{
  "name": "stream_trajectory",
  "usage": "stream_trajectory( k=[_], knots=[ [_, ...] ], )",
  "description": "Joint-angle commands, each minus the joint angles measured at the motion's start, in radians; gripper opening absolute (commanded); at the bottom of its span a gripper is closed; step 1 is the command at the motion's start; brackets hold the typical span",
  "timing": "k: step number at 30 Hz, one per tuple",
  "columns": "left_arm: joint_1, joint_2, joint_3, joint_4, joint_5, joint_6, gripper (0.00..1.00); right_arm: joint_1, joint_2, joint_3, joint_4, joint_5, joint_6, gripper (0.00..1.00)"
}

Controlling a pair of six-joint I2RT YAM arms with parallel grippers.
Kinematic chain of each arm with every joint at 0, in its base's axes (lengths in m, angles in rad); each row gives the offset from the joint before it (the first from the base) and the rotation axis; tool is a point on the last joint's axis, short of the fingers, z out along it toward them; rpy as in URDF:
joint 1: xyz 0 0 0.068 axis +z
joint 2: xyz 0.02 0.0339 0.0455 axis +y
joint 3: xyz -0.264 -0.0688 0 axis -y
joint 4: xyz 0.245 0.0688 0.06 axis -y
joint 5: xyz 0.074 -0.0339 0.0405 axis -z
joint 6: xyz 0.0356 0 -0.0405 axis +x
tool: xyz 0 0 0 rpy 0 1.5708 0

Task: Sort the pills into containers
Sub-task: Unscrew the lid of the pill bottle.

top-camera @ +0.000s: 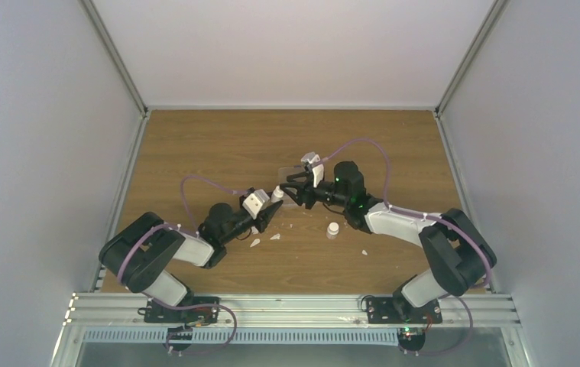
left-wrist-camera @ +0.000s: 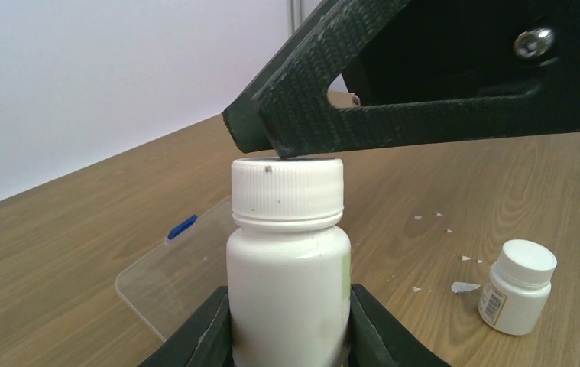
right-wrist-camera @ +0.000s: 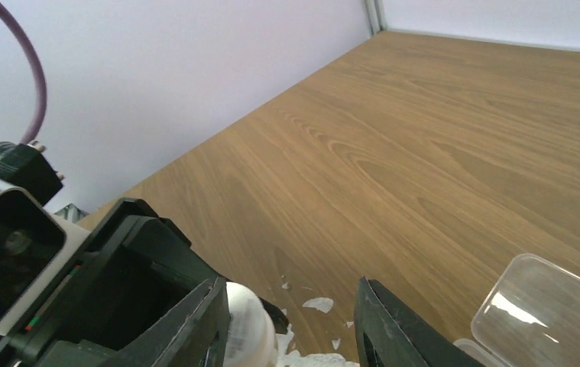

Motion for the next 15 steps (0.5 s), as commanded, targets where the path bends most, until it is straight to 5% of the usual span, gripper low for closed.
stream_trajectory(
  k=[1,15],
  knots=[
    [-0.005,0.019,0.018,0.087,-0.016,0.022,0.68,0.003,-0.001,0.013,0.066,-0.064,0.001,1.0],
    [-0.005,0.034,0.03,0.09,-0.02,0.013,0.67,0.009,0.057,0.049,0.062,-0.134,-0.007,1.0]
  ],
)
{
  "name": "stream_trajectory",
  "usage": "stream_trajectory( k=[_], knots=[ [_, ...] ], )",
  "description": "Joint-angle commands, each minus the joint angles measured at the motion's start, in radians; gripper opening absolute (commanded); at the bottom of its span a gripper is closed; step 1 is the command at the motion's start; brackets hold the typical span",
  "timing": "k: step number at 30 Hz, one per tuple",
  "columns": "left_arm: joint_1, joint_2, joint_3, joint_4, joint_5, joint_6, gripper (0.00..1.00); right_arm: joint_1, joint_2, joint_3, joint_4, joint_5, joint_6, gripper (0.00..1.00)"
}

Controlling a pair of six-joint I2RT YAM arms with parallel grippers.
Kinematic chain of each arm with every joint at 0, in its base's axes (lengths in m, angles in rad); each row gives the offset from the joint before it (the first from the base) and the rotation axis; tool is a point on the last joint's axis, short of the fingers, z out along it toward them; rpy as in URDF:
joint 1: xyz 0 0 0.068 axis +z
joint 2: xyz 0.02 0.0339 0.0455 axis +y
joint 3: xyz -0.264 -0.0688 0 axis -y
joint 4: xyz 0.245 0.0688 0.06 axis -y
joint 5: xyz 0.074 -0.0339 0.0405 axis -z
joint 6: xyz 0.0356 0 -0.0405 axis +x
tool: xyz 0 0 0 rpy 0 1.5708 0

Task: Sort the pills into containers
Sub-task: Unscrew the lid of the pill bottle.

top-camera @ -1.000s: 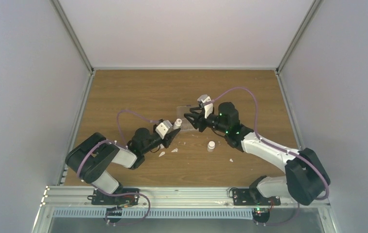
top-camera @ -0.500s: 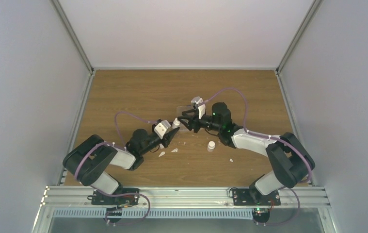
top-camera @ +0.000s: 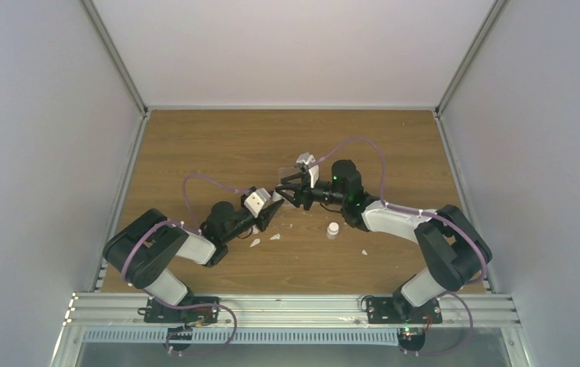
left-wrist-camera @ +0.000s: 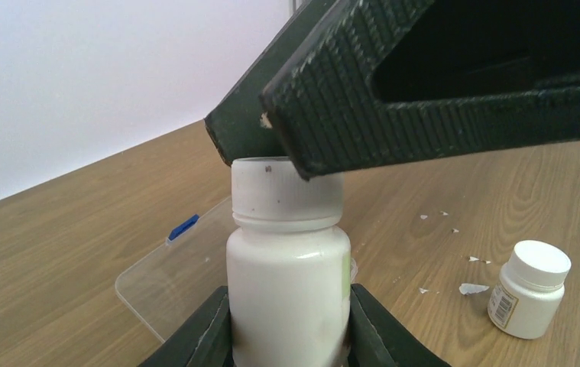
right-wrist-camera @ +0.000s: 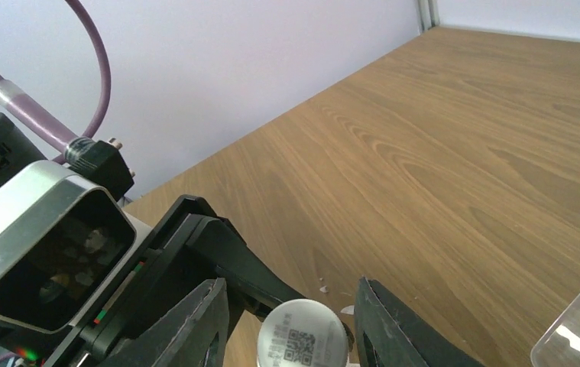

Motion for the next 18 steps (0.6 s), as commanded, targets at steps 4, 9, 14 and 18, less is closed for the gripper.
stream_trajectory(
  k=[4,9,14,18],
  knots=[
    [-0.005,-0.007,0.009,0.075,-0.008,0.009,0.67,0.005,0.033,0.034,0.024,-0.012,-0.013,1.0],
    [-0.005,-0.003,0.012,0.077,-0.01,0.008,0.67,0.01,0.027,0.031,0.021,-0.018,-0.015,1.0],
    [-0.005,0.005,0.012,0.083,-0.019,0.002,0.67,0.011,0.037,0.037,0.016,-0.025,-0.018,0.88],
    [-0.005,0.002,0.011,0.081,-0.025,0.0,0.67,0.012,0.044,0.042,0.014,-0.027,-0.017,0.86]
  ],
)
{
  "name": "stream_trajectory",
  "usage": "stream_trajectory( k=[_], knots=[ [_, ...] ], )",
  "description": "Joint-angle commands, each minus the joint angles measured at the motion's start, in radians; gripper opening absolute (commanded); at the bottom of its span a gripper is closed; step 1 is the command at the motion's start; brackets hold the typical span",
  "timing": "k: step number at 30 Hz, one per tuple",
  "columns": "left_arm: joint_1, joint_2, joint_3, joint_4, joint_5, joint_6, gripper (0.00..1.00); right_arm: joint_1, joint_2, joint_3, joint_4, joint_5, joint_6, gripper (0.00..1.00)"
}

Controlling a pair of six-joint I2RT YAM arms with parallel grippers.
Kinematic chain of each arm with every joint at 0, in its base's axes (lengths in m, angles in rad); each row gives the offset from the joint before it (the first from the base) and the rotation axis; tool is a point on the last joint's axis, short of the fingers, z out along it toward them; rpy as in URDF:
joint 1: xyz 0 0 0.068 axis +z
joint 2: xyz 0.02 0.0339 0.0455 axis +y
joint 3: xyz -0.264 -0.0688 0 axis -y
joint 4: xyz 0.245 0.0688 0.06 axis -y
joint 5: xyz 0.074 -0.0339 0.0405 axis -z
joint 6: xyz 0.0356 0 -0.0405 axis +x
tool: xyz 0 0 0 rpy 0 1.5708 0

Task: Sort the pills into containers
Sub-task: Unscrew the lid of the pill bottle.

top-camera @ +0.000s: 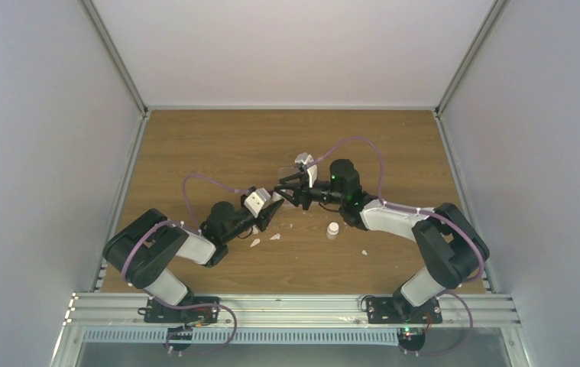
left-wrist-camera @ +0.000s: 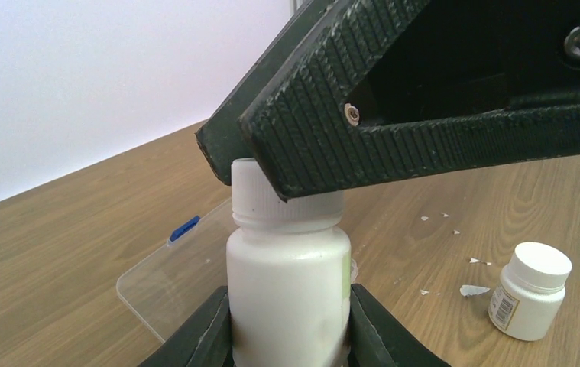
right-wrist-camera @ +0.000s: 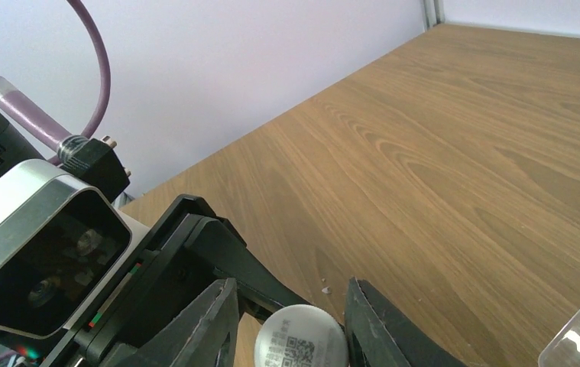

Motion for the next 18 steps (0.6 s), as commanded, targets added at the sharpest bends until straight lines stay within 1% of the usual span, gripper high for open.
stream_trajectory(
  k=[1,3,11,12,14,16,18],
  knots=[
    [-0.005,0.003,0.012,0.077,-0.024,0.0,0.68,0.006,0.02,0.026,0.015,-0.019,-0.016,0.84],
    [-0.005,0.006,0.014,0.077,-0.026,0.001,0.68,0.006,0.02,0.027,0.015,-0.02,-0.016,0.8],
    [-0.005,0.005,0.012,0.077,-0.025,0.0,0.68,0.008,0.046,0.044,0.004,-0.023,-0.019,0.8],
    [-0.005,0.005,0.012,0.075,-0.026,0.0,0.68,0.007,0.048,0.045,0.005,-0.022,-0.017,0.77],
    [-0.005,0.009,0.016,0.071,-0.025,0.003,0.68,0.009,0.048,0.046,0.006,-0.024,-0.017,0.68],
    [-0.005,0.015,0.025,0.057,-0.025,0.002,0.69,0.011,0.044,0.046,0.0,-0.02,-0.021,0.57],
    [-0.005,0.018,0.037,0.035,-0.016,0.002,0.71,0.015,0.04,0.05,-0.011,-0.007,-0.035,0.55]
  ],
)
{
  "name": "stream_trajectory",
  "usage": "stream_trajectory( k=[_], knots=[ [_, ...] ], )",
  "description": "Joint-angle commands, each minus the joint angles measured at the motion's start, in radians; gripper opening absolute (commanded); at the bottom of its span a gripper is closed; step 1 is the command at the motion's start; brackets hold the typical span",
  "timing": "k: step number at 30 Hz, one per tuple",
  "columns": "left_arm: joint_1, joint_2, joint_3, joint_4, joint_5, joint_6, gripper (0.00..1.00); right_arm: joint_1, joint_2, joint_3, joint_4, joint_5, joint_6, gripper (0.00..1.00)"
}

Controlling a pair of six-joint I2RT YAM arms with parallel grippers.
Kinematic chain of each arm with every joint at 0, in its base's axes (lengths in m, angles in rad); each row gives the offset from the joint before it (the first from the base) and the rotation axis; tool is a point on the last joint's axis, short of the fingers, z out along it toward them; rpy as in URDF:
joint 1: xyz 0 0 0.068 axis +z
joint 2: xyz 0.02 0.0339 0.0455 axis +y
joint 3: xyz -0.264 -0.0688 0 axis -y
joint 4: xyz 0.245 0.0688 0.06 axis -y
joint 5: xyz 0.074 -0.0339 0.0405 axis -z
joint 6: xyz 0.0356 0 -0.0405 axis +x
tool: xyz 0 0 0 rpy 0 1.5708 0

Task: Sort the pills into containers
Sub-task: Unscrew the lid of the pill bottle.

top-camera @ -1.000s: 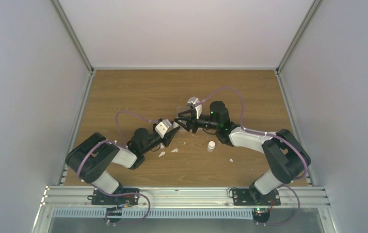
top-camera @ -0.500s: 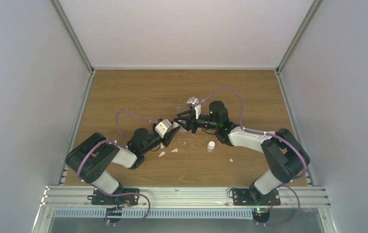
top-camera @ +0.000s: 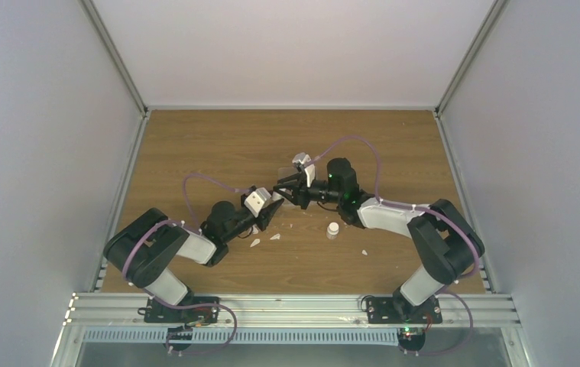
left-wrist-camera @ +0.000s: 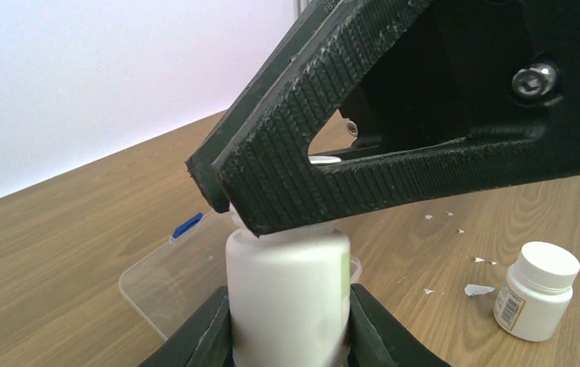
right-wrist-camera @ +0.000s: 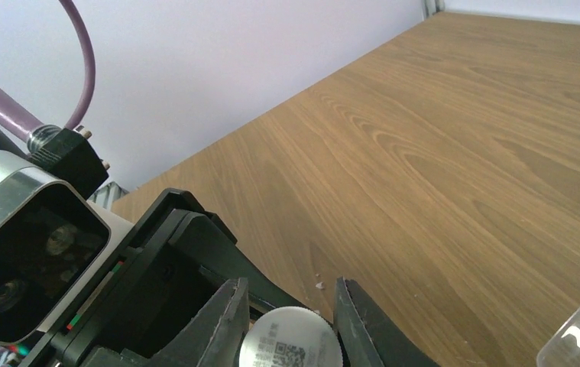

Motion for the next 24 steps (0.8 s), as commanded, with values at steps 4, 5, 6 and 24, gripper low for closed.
stream_trajectory(
  k=[4,5,6,24],
  knots=[
    [-0.005,0.011,0.038,0.031,0.026,-0.004,0.84,0.049,-0.009,0.037,-0.05,0.055,-0.096,0.53],
    [-0.005,0.008,0.038,0.028,0.03,-0.005,0.89,0.057,-0.012,0.037,-0.065,0.068,-0.112,0.53],
    [-0.004,0.005,0.039,0.022,0.033,-0.004,0.9,0.065,-0.014,0.037,-0.076,0.092,-0.134,0.53],
    [-0.004,-0.018,0.041,-0.006,0.069,-0.006,0.89,0.081,-0.075,0.025,-0.169,0.191,-0.278,0.55]
  ],
)
